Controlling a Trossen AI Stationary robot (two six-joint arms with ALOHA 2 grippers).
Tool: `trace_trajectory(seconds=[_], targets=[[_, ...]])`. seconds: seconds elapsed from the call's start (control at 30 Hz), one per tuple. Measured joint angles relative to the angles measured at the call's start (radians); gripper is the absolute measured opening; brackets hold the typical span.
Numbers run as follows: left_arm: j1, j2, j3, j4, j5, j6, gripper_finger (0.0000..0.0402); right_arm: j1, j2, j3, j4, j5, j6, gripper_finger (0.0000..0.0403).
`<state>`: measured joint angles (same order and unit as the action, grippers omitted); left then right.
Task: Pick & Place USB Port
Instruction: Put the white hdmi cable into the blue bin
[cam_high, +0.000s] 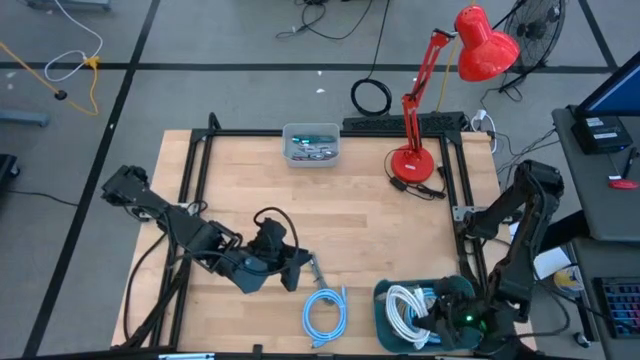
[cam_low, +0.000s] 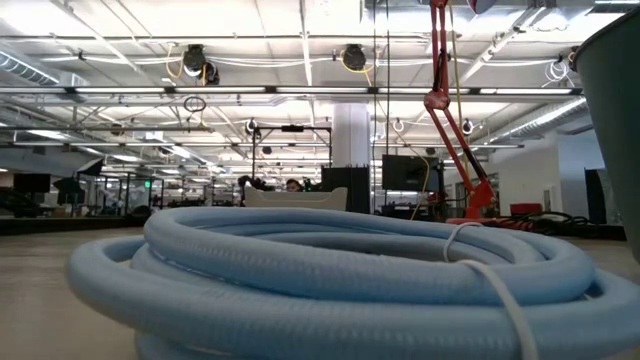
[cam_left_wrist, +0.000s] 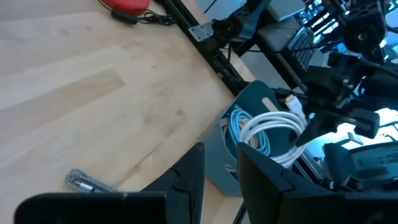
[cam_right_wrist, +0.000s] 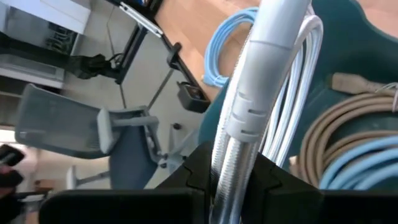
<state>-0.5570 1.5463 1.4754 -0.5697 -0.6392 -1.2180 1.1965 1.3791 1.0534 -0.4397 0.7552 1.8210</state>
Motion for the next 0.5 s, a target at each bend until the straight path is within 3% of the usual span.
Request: trace_trajectory(seconds=[0.5], targets=[[-0.010,0.000,0.000,0.003,-0.026,-0.022,0.0092,-0.007,0.063,0.000,0.011,-0.024,0.022,0.0035]])
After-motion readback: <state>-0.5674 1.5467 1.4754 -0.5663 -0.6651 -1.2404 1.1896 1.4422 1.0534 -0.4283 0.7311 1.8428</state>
